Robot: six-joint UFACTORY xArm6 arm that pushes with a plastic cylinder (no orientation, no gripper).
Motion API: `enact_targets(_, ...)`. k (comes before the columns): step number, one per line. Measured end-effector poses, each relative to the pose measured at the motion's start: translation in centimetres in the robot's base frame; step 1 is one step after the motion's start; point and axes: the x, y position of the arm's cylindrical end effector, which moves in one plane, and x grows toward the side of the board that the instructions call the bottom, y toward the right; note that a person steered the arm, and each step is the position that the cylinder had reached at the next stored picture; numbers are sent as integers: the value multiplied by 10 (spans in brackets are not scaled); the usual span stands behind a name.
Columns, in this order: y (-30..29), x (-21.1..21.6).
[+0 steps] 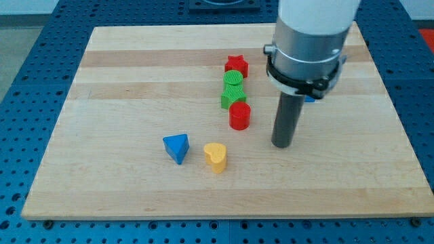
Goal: Adjust the red circle at the bottom side of the green star
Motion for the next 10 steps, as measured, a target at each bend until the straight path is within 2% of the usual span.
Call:
enact_targets(3, -9, -30)
enact_targets(10, -19, -31)
